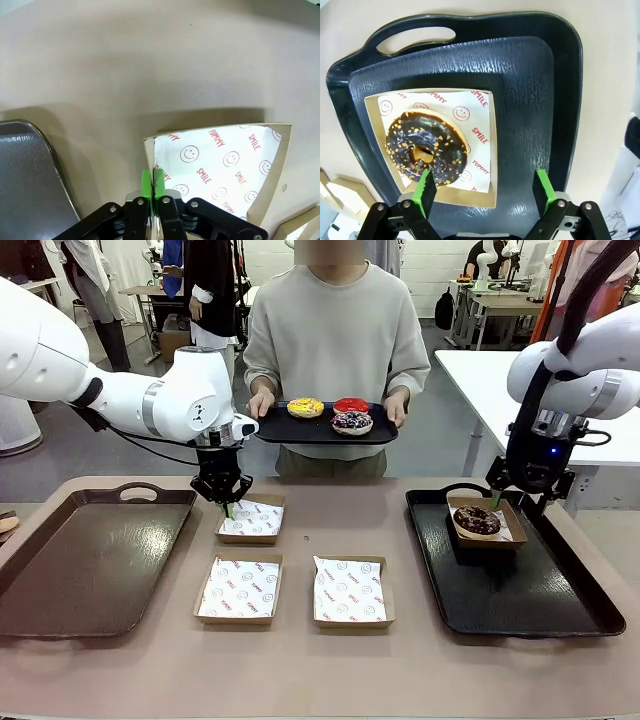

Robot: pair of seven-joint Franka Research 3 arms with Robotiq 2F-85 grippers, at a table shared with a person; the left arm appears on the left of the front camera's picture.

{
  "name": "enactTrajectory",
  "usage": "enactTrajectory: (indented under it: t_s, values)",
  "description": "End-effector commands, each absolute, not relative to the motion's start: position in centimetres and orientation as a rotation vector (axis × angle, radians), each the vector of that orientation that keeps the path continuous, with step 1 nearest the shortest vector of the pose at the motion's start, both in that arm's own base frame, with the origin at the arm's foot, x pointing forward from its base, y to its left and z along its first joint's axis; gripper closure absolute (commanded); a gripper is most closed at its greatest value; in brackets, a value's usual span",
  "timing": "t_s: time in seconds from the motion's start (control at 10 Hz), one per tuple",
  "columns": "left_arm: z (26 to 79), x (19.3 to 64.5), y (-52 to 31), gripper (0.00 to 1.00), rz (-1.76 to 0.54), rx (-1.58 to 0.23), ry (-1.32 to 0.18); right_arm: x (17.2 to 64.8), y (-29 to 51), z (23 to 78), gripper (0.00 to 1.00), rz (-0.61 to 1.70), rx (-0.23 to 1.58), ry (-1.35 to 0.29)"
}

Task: Individually package the donuts and arrange them on the tray.
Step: Place the picked Paper togo box on the Handle tray while simultaneously picking up another Paper togo box from the table with the other hand.

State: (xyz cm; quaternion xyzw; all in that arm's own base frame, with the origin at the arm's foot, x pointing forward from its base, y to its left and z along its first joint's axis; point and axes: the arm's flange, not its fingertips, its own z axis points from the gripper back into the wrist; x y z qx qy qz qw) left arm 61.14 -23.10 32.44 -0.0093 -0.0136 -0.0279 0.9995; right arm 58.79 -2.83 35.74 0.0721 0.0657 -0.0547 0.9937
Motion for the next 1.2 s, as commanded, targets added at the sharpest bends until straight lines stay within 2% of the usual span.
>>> enactTrajectory:
  t_s: [0.0, 0.3, 0.5, 0.9, 1.1]
  values:
    - [32.6, 61.5, -23.1, 1.0, -0.031, -0.024, -0.013, 59.0, -3.0, 35.7, 0.0, -0.103, 0.179, 0.139]
    - [34.3, 61.2, -23.0, 1.0, -0.04, -0.046, -0.004, 56.9, -3.7, 37.7, 0.0, -0.074, 0.298, 0.149]
    - [39.1, 60.5, -22.3, 1.0, -0.064, -0.114, -0.052, 53.1, -6.0, 41.2, 0.0, -0.017, 0.508, 0.155]
    - [48.0, 59.8, -23.4, 1.0, -0.083, -0.11, -0.171, 46.0, -14.1, 46.0, 0.0, 0.004, 0.822, 0.03]
    - [50.9, 60.2, -24.7, 1.0, -0.079, -0.1, -0.2, 41.7, -18.6, 46.8, 0.0, -0.038, 0.946, -0.095]
